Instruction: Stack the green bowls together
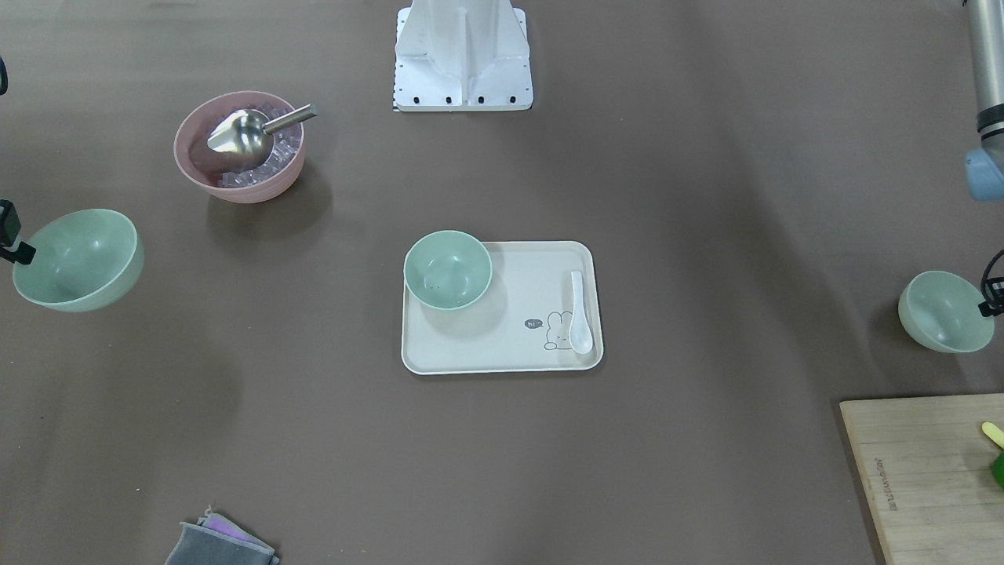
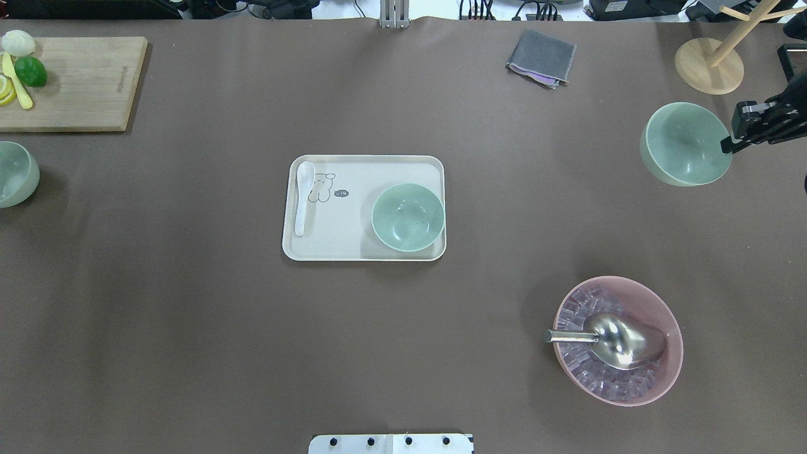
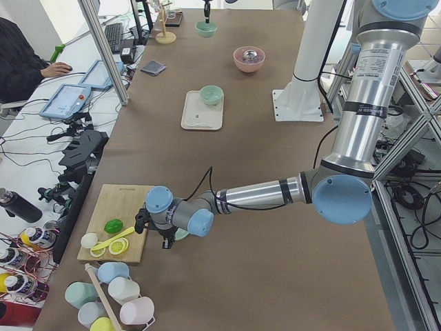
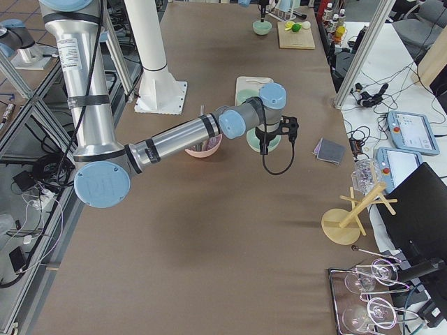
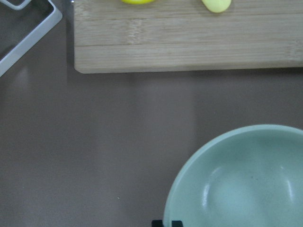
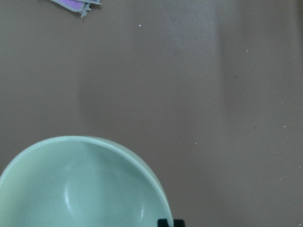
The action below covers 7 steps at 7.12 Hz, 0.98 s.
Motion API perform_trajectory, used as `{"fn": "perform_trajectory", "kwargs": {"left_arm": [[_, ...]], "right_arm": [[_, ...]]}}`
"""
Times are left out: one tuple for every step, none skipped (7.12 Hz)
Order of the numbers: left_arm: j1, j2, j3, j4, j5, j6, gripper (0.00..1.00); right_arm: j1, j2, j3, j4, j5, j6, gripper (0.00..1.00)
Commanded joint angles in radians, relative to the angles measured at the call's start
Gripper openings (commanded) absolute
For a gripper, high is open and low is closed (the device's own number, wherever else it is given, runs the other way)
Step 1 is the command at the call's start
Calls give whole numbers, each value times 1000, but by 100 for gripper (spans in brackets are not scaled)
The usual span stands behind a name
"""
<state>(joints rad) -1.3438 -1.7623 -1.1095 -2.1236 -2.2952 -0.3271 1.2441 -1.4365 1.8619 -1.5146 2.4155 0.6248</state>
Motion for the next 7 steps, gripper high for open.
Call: {"fn": "perform_trajectory", "kwargs": {"left_arm": [[0,-5,-18,2,-4,-1,0],[-1,-2,-39,10,-7,-1,0],[-6,-5,-52,11,-10,-3,0],[-11,-14,-67,43,-64,-4,0],[-18,-19,-108,97,-91,-7,0],[-18,-23,-153,155,-95,-13,0],[-18,-64,-177,247,-95,-30,0]], "right_arm": [[0,-1,0,1,0,6,0],[0,-1,-1,-1,1,6,0],[2,-1,-1,1,5,6,0],[2,-2,-1,-1,5,6,0],[2,-5,-1,1,5,6,0],[2,-7,-3,-1,5,6,0],[2,-9,-7,-1,4,6,0]]}}
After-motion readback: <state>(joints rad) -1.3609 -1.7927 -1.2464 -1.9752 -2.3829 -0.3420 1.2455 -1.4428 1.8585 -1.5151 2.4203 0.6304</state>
